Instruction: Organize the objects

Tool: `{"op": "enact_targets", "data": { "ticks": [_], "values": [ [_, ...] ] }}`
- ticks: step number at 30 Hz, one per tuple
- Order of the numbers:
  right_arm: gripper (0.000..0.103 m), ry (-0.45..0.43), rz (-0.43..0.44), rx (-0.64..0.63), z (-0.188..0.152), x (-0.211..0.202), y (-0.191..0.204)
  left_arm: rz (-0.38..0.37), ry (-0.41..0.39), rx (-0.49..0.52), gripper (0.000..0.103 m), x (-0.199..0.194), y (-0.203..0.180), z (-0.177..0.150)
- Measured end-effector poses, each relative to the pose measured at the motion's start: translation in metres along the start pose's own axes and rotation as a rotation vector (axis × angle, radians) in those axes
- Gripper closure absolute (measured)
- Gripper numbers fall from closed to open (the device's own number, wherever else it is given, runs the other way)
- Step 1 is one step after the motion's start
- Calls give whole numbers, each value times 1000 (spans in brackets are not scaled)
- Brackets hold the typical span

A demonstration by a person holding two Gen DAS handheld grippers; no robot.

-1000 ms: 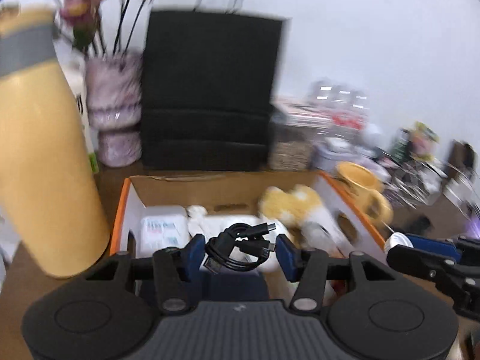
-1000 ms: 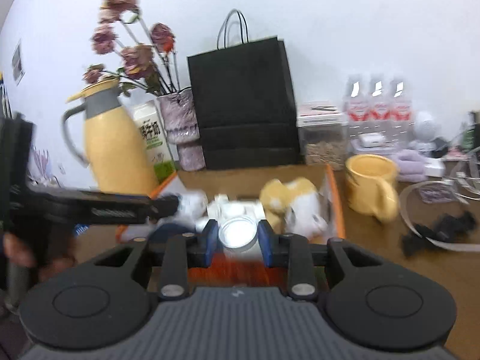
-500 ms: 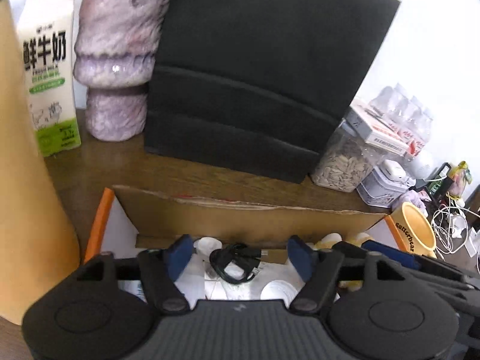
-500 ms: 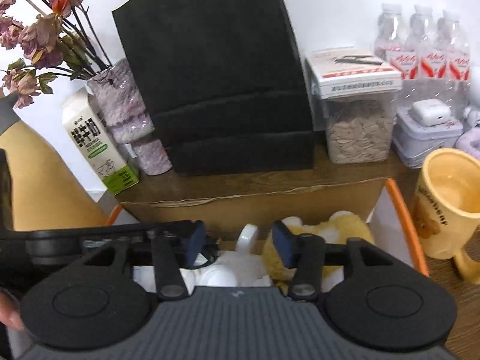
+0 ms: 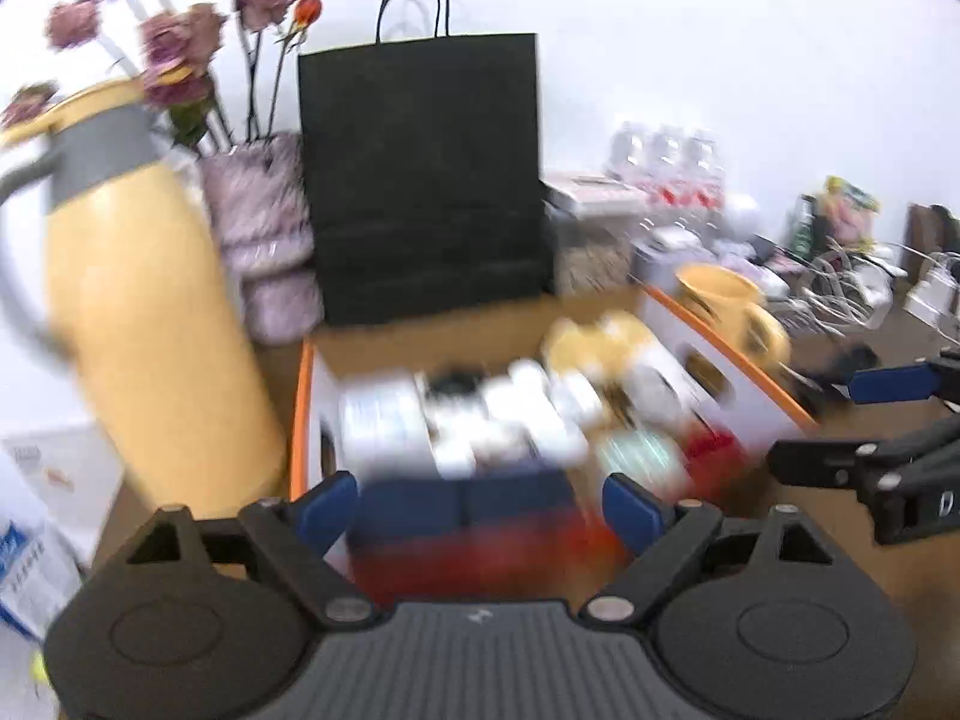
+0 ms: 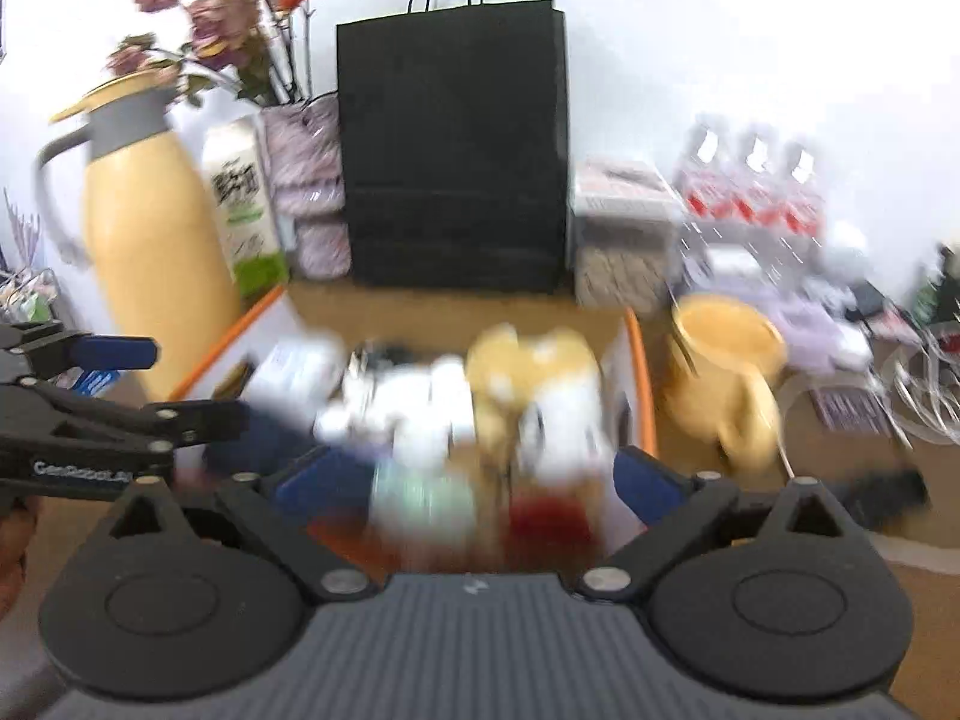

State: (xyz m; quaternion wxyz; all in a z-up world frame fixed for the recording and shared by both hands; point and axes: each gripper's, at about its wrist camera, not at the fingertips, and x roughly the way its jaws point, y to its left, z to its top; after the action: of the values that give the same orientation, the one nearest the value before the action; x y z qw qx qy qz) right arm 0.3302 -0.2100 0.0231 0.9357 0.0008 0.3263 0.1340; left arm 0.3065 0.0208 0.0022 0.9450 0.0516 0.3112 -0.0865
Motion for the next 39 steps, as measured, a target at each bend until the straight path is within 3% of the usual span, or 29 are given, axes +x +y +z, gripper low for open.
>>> {"op": "enact_targets", "data": {
  "ticks": [3,6,9,12,17,20,23,28,30,31,33,34,36,39],
  "values": [
    [0,19,5,57,-52,-46,-6,-68,0,-49,13,-51,-15,-51],
    [0,31,-4,94,-104,-91,-1,-82,17,-75,12,-91,-34,-97],
    [0,43,14,88,-149,-129,6,-85,37,-99,12,-125,-50,-131],
    [0,52,0,93,-171,-154,10,-99,40,-109,12,-143,-58,-148],
    [0,-24,-49,67,-167,-165,19,-82,23,-72,12,-138,-70,-144],
    [2,-53,-51,55,-160,-161,17,-119,22,-56,15,-116,-74,-134],
    [4,-58,-56,55,-149,-148,11,-128,67,-42,29,-76,-83,-117],
    [12,-77,-92,67,-127,-115,-4,-187,99,-61,32,-5,-93,-89],
    [21,-69,-113,76,-118,-96,-12,-207,121,-91,34,23,-92,-80],
    [25,-59,-125,80,-112,-84,-17,-199,138,-113,38,37,-91,-76],
    [37,-35,-137,93,-106,-63,-24,-169,151,-142,57,55,-88,-72],
    [38,-30,-133,97,-102,-52,-28,-166,132,-123,78,58,-89,-71],
    [43,-9,-125,106,-95,-28,-32,-184,130,-62,84,59,-91,-71],
    [48,16,-102,111,-87,7,-34,-205,132,-72,87,45,-74,-79]
  ]
}}
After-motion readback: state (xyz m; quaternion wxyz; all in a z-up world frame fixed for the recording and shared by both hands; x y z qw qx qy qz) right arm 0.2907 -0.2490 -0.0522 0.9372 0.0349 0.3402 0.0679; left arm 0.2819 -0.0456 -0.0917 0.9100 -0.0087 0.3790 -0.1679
